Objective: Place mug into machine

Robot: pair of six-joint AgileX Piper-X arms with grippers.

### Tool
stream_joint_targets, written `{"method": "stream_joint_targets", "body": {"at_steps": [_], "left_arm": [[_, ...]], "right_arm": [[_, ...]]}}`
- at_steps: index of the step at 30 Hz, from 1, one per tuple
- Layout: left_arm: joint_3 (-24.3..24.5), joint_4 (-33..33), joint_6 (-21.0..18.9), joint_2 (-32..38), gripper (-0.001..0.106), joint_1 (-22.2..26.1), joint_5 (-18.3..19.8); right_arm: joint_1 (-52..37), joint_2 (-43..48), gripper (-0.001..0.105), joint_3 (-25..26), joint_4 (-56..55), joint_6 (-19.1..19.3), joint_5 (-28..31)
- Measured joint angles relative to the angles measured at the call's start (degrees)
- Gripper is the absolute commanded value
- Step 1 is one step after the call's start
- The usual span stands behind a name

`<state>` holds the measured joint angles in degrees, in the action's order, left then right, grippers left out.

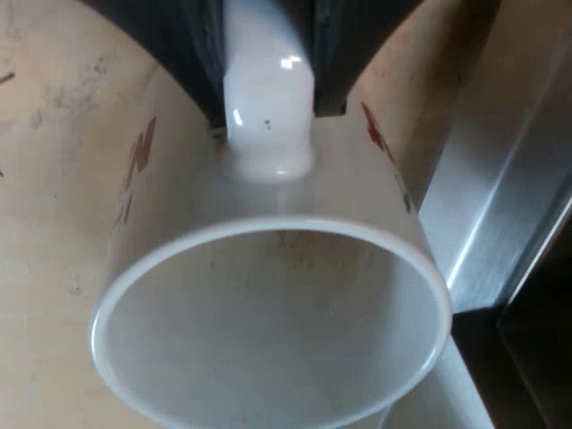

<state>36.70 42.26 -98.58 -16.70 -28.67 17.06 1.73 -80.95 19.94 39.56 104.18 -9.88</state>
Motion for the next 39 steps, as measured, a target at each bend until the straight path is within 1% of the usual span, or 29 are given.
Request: {"method": "stream_joint_targets", "body": {"at_steps": [6,14,20,22,23,25,26,27,29,33,34,35,36,37,39], "left_arm": [[0.00,0.00,0.00,0.00,0.079,0.00,0.00],[0.00,0.00,0.00,0.00,0.079,0.00,0.00],[0.00,0.00,0.00,0.00,0.079,0.00,0.00],[0.00,0.00,0.00,0.00,0.079,0.00,0.00],[0.00,0.00,0.00,0.00,0.079,0.00,0.00],[0.00,0.00,0.00,0.00,0.079,0.00,0.00],[0.00,0.00,0.00,0.00,0.079,0.00,0.00],[0.00,0.00,0.00,0.00,0.079,0.00,0.00],[0.00,0.00,0.00,0.00,0.079,0.00,0.00],[0.00,0.00,0.00,0.00,0.079,0.00,0.00],[0.00,0.00,0.00,0.00,0.079,0.00,0.00],[0.00,0.00,0.00,0.00,0.079,0.00,0.00],[0.00,0.00,0.00,0.00,0.079,0.00,0.00],[0.00,0.00,0.00,0.00,0.079,0.00,0.00],[0.00,0.54,0.00,0.00,0.079,0.00,0.00]], "right_arm": [[0.00,8.21,0.000,-3.00,-2.86,0.00,-0.19],[0.00,22.71,0.000,-3.36,-19.97,0.00,-0.12],[0.00,34.07,0.000,-3.54,-28.20,0.00,-0.51],[0.00,35.94,0.000,-3.54,-30.20,0.00,-0.75],[0.00,38.74,0.000,-3.54,-32.84,0.00,-1.34],[0.00,39.42,0.000,-3.54,-33.63,0.00,-1.41],[0.00,41.91,0.000,-3.54,-37.44,0.00,-1.94],[0.00,42.40,0.000,-3.54,-38.17,0.00,-2.09],[0.00,46.24,0.000,-2.92,-44.01,0.64,-2.93],[0.00,50.94,0.000,-0.72,-51.82,1.46,-3.20],[0.00,52.11,0.000,0.16,-53.71,1.57,-3.39],[0.00,54.13,0.000,2.09,-57.11,1.63,-3.72],[0.00,54.13,0.000,2.23,-57.39,1.63,-3.71],[0.00,55.28,0.000,4.11,-61.27,1.63,-4.04],[0.00,56.31,0.000,5.81,-64.53,1.79,-5.51]]}}
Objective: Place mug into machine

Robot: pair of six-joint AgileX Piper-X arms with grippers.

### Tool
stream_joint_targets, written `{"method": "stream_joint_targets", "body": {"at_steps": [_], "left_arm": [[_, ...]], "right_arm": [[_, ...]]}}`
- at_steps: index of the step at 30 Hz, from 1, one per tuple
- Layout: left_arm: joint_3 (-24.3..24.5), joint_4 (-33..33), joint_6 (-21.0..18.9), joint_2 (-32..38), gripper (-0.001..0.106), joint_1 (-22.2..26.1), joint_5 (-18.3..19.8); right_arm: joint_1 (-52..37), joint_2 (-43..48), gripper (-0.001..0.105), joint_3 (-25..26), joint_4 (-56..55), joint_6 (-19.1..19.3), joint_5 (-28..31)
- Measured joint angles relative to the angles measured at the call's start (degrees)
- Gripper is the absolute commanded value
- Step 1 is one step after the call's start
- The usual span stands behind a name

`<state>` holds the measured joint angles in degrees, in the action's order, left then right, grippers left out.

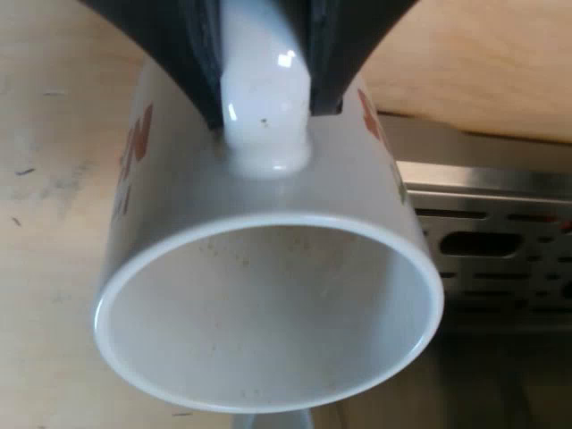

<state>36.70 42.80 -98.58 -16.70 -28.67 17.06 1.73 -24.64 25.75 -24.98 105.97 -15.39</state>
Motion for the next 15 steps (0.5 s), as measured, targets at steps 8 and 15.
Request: {"method": "stream_joint_targets", "body": {"at_steps": [8,15], "left_arm": [[0.00,3.64,0.00,0.00,0.079,0.00,0.00],[0.00,6.02,0.00,0.00,0.079,0.00,0.00]], "right_arm": [[0.00,0.70,0.000,6.42,-7.36,1.71,-7.92],[3.15,0.69,0.000,11.14,-10.84,2.85,-9.03]]}}
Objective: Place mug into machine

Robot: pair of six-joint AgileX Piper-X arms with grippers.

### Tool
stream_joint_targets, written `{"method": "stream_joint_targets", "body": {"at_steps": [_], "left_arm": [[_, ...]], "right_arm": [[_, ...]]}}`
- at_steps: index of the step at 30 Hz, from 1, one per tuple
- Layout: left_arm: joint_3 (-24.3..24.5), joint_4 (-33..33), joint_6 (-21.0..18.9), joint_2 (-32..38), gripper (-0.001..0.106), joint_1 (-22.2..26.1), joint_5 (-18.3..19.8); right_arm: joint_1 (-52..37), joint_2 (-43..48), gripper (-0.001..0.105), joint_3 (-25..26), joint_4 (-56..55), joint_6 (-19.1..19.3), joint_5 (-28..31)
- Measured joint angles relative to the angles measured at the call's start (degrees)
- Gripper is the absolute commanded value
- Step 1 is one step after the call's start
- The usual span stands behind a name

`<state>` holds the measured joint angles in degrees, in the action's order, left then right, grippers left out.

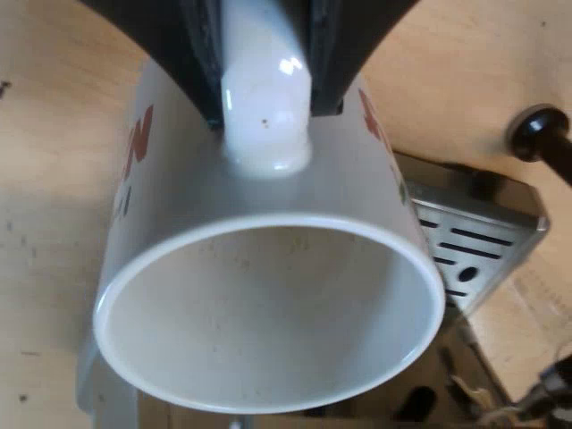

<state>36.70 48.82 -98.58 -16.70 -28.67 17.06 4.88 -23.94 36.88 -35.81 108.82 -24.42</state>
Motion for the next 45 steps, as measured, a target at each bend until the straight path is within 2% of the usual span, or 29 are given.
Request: {"method": "stream_joint_targets", "body": {"at_steps": [3,4,6,8,11,14,19,21,40,45], "left_arm": [[0.00,2.25,0.00,0.00,0.079,0.00,0.00],[0.00,2.53,0.00,0.00,0.079,0.00,0.00],[0.00,2.55,0.00,0.00,0.079,0.00,0.00],[0.00,2.95,0.00,0.00,0.079,0.00,0.00],[0.00,2.95,0.00,0.00,0.079,0.00,0.00],[0.00,3.08,0.00,0.00,0.079,0.00,0.00],[0.00,3.32,0.00,0.00,0.079,0.00,0.00],[0.00,3.07,0.00,0.00,0.079,0.00,0.00],[0.00,1.51,0.00,0.00,0.079,0.00,0.00],[0.00,-0.76,0.00,0.00,0.079,0.00,0.00]], "right_arm": [[1.61,0.00,0.000,0.39,0.00,0.00,0.00],[6.95,0.00,0.000,0.55,0.00,0.00,2.05],[8.79,0.00,0.000,0.55,-0.15,0.00,2.84],[15.09,-0.25,0.000,0.55,-0.38,0.00,8.37],[19.19,-1.16,0.000,0.55,-0.38,0.00,11.83],[25.18,-3.84,0.000,0.55,-0.22,0.00,15.09],[30.31,-8.00,0.000,0.55,2.00,0.00,18.43],[32.77,-10.66,0.000,0.45,5.64,0.00,19.79],[38.00,-33.72,0.000,0.46,30.41,-0.14,21.02],[38.00,-38.76,0.000,0.46,36.53,-3.26,23.84]]}}
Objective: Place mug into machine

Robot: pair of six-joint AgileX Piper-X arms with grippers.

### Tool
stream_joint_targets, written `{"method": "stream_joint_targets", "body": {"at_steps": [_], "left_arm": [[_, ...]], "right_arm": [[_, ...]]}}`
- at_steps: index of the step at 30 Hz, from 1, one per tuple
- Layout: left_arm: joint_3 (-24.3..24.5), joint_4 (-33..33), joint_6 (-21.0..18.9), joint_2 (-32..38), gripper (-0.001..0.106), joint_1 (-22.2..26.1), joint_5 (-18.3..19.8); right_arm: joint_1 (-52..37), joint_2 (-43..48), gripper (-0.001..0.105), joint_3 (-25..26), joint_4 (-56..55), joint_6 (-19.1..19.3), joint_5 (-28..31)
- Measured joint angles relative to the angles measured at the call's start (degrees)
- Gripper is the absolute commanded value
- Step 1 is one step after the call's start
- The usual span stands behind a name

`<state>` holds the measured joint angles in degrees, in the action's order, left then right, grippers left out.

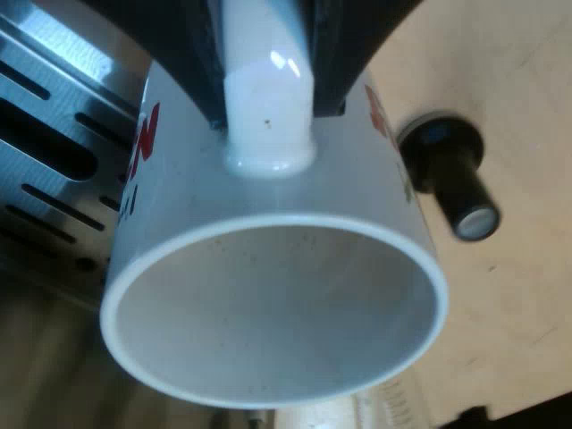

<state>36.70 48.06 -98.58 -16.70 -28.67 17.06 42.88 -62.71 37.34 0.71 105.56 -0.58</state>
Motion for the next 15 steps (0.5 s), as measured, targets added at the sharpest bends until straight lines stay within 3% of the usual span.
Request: {"method": "stream_joint_targets", "body": {"at_steps": [15], "left_arm": [[0.00,-1.48,0.00,0.00,0.079,0.00,0.00]], "right_arm": [[0.00,-10.12,0.000,0.09,13.63,-0.97,3.61]]}}
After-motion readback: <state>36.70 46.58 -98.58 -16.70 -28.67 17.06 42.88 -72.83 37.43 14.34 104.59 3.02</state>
